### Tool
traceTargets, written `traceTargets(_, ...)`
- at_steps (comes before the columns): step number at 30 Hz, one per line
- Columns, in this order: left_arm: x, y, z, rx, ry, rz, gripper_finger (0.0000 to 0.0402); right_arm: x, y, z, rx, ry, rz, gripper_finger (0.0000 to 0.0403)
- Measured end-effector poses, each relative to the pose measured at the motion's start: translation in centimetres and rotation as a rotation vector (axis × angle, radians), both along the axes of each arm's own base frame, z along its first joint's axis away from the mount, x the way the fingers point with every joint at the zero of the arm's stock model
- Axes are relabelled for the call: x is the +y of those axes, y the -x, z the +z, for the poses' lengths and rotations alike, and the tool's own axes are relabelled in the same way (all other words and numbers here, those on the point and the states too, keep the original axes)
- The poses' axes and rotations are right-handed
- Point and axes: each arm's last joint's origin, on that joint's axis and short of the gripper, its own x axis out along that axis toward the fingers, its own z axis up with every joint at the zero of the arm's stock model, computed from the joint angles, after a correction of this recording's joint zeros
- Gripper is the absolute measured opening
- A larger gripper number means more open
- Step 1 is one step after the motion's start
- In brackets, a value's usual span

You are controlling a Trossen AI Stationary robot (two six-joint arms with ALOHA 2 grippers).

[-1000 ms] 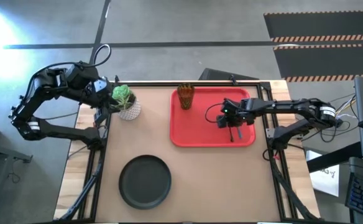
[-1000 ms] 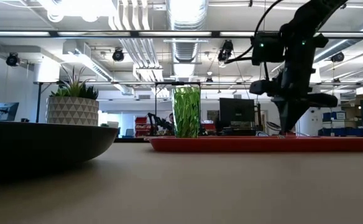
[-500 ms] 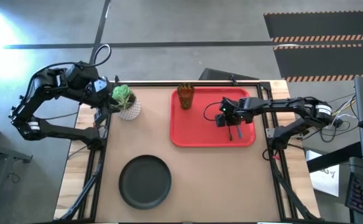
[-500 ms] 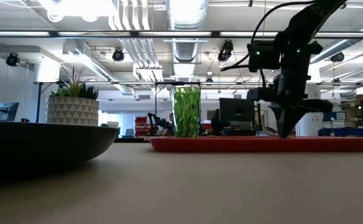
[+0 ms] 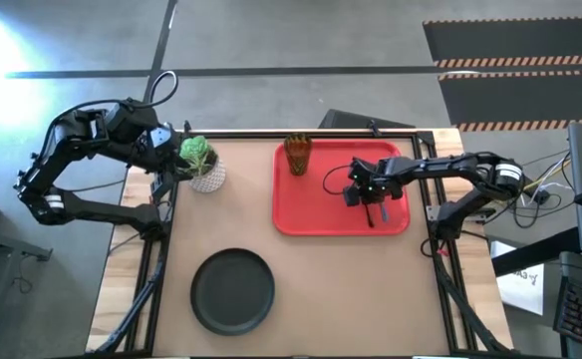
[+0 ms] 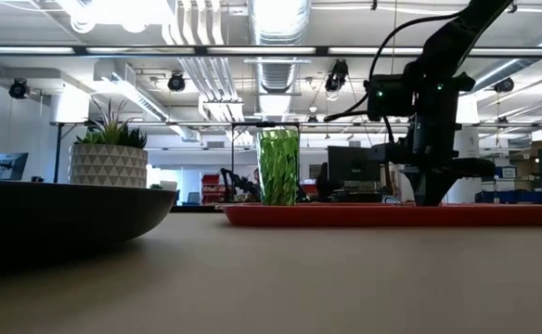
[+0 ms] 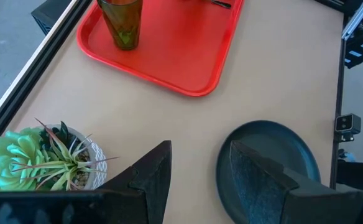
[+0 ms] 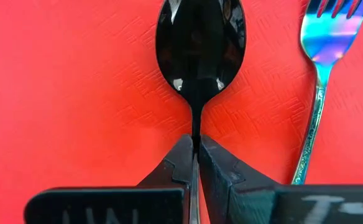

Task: Pick and place plate/cup/fork/spoon on tray
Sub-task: Put the black spoon to the left of the blue fork on the blue tray

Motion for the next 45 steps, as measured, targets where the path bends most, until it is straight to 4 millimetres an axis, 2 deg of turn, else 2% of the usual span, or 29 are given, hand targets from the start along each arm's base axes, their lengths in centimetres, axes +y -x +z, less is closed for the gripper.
traceTargets(24, 0.0, 0.0, 0.0, 0.000, 0.000, 0.000, 0.0147, -0.7, 0.1, 0.0, -0.002, 0.067, -0.019, 0.0008)
traceTargets(33, 0.0, 0.0, 0.0, 0.000, 0.000, 0.001, 0.0147, -1.5, -0.5, 1.0, -0.027, 0.121, -0.007, 0.0008)
traceTargets(39, 0.0, 0.0, 0.0, -0.001, 0.003, 0.004, 0.0147, -2.4, 0.0, 1.1, -0.016, 0.117, -0.020, 0.0008)
traceTargets(45, 0.0, 0.0, 0.0, -0.001, 0.003, 0.004, 0.0147, -2.3, 0.3, 1.0, 0.010, 0.098, -0.017, 0.0008)
